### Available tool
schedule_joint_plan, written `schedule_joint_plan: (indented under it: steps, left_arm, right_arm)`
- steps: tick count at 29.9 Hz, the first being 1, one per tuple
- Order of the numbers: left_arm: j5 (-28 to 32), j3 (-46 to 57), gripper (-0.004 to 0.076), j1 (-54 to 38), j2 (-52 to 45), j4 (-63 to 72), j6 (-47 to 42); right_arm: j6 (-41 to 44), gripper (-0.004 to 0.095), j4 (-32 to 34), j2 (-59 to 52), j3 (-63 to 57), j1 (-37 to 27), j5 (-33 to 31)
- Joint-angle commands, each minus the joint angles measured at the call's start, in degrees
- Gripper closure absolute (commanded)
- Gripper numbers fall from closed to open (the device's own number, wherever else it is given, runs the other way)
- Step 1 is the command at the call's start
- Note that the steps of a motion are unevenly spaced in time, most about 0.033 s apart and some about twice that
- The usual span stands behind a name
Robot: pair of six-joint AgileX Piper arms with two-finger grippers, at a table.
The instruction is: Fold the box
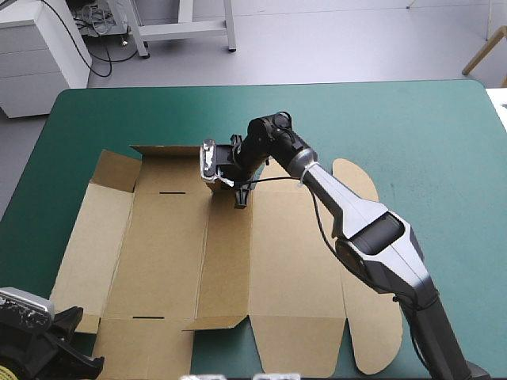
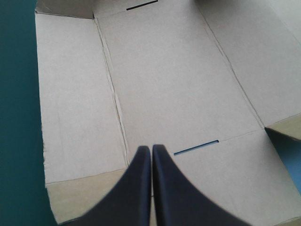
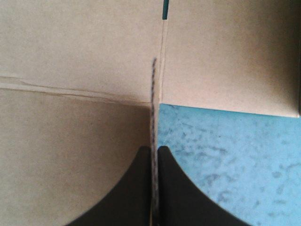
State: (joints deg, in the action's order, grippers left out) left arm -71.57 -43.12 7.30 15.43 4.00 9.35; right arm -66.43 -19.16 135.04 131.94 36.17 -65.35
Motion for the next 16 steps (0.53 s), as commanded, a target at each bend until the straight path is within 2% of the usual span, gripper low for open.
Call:
schedule_joint_plan:
  steps: [1,5,7,9,13,16]
  left_arm:
    - [-0.9,-1.8,0.0734,0.2,0.9,0.5,-0.5]
    - [-0.9,-1.8,0.0734,0.2,0.9,0.2,-0.5]
    - [-0.9,-1.8,0.0734,0.2,0.9,0.1,-0.5]
    - [-0.9,-1.8,0.0734,0.2,0.9,0.1,-0.5]
    - [-0.9,-1.8,0.0734,0.2,0.9,0.1,-0.5]
    - [-0.9,-1.8,0.0734,0.2,0.9,0.1,-0.5]
  right_arm:
    - [-2.8,0.0927,-3.8,-4.0,1.8,0.2,0.0]
    - [-1.5,0.0922,-4.0,-4.0,1.8,0.2,0.4]
    - [-0.8,0.0884,-4.0,-4.0,1.8,0.2,0.6]
    - [0.3,0.0791,-3.8,-4.0,1.8,0.2,0.8]
    - [4.5,0.0514,-0.2,-4.4,1.8,0.2,1.6]
    - [6.0,0.0415,1.7,-5.7,1.8,-0.1,1.6]
